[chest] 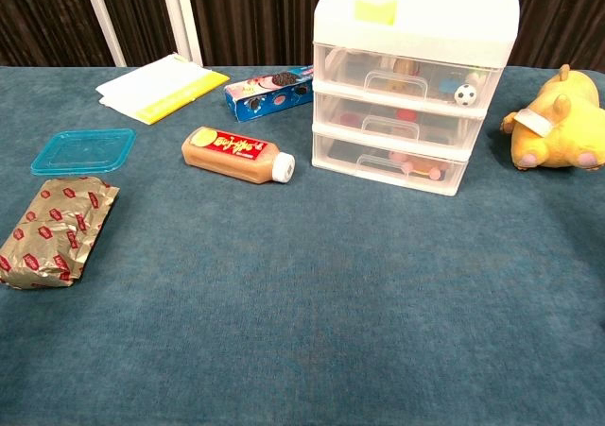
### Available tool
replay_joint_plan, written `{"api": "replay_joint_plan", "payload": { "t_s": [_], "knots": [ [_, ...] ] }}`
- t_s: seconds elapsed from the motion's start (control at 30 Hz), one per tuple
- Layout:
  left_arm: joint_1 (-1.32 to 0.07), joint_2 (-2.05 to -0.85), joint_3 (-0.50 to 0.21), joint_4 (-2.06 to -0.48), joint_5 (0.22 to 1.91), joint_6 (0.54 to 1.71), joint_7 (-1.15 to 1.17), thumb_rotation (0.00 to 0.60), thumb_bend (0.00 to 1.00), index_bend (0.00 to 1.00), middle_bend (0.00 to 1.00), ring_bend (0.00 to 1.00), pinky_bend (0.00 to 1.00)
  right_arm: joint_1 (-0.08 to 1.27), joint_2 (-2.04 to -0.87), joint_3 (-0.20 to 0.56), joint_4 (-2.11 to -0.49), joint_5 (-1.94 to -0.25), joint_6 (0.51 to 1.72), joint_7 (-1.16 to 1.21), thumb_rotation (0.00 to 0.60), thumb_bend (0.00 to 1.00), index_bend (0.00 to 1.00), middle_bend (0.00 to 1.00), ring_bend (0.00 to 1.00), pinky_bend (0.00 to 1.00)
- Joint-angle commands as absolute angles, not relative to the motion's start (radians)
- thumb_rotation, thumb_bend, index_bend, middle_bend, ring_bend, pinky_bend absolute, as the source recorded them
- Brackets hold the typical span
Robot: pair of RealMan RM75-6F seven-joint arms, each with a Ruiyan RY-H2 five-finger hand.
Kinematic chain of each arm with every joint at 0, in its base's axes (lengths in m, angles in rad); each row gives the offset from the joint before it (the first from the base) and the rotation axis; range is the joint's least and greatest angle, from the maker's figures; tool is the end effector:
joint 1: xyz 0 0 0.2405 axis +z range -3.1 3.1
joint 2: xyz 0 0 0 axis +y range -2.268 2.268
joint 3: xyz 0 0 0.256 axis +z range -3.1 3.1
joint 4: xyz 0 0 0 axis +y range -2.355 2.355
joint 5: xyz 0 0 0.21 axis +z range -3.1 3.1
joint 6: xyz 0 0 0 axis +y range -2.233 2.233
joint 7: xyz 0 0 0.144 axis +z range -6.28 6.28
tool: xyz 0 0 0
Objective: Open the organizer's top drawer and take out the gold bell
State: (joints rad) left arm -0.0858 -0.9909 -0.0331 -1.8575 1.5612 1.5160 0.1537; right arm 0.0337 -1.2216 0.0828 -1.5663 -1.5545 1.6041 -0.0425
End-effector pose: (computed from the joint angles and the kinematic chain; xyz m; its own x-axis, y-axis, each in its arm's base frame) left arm -0.2618 0.1737 0.1767 0.4323 -0.0143 0.9016 0.8983 -0.0806 -0.4320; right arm -0.3039 -0.1707 0.1482 0.3800 0.1279 0.9161 -0.9232 -0.0096 0.3843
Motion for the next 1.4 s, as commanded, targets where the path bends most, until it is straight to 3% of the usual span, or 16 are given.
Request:
{"api": "replay_joint_plan", "payload": {
  "t_s": [0.03,0.4,0.87,1.23,1.3,1.4],
  "knots": [
    [-0.085,-0.989,-0.033,-1.860,1.556,1.513,0.157,0.600,0.42,0.08,0.00,0.00,0.00,0.032,-1.219,0.083,-1.569,-1.552,1.604,-0.043,0.600,0.22,0.07,0.12,0.33,0.31],
    [-0.086,-0.979,-0.034,-1.876,1.532,1.500,0.172,0.600,0.42,0.07,0.00,0.00,0.00,0.032,-1.221,0.087,-1.566,-1.548,1.605,-0.057,0.600,0.22,0.07,0.12,0.29,0.24],
    [-0.087,-0.975,-0.035,-1.881,1.527,1.499,0.171,0.600,0.42,0.07,0.00,0.00,0.00,0.030,-1.217,0.087,-1.571,-1.547,1.605,-0.054,0.600,0.22,0.07,0.09,0.27,0.24],
    [-0.086,-0.976,-0.042,-1.887,1.515,1.503,0.171,0.600,0.42,0.07,0.00,0.00,0.00,0.047,-1.187,0.050,-1.648,-1.578,1.546,0.083,0.600,0.22,0.05,0.09,0.27,0.24],
    [-0.086,-0.976,-0.044,-1.885,1.512,1.504,0.170,0.600,0.42,0.07,0.00,0.00,0.00,0.061,-1.166,0.035,-1.695,-1.585,1.505,0.156,0.600,0.22,0.05,0.12,0.31,0.27],
    [-0.086,-0.976,-0.044,-1.882,1.503,1.500,0.169,0.600,0.42,0.07,0.00,0.00,0.00,0.106,-1.133,0.027,-1.744,-1.602,1.429,0.254,0.600,0.23,0.05,0.20,0.36,0.39]
  ]
}}
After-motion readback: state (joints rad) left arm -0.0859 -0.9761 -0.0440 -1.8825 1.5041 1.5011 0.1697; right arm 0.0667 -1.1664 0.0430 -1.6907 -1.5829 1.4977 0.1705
